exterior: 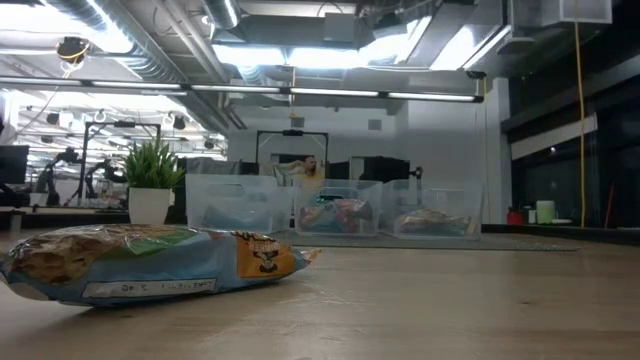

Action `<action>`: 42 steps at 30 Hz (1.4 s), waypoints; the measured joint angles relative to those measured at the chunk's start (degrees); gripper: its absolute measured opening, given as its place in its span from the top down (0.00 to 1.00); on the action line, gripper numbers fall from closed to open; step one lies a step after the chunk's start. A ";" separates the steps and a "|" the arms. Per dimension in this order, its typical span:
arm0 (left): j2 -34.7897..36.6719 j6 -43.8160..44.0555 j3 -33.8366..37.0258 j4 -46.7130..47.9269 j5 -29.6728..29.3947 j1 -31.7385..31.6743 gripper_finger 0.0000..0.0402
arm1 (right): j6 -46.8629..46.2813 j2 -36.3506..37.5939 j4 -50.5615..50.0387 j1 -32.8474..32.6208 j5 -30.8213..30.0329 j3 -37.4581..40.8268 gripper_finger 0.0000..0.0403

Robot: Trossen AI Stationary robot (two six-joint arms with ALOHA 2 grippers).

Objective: Pick and place Granola Bars by type
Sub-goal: Put the yellow granola bar into the right transparent bin

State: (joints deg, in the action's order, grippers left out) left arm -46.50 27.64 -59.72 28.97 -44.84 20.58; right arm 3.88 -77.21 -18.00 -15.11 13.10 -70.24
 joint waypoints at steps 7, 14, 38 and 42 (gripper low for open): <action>0.00 -0.81 -0.01 -0.02 0.00 0.00 0.47 | 4.51 -2.03 4.73 -0.94 -3.35 -3.66 0.43; 0.00 -0.40 0.00 -0.04 0.00 0.00 0.47 | 11.79 -13.35 -5.18 -0.88 -6.19 -22.79 0.27; 0.00 -2.88 0.00 1.05 0.00 0.00 0.47 | 25.43 -40.07 -21.42 2.62 -7.07 -38.62 0.27; 0.00 -2.88 -0.02 1.27 0.00 0.00 0.47 | 24.57 -43.04 -23.50 1.72 -9.14 -38.59 0.27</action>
State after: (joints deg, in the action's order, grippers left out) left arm -46.50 24.75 -59.75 30.24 -44.84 20.58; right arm 28.46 -120.25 -41.50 -13.39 3.96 -108.82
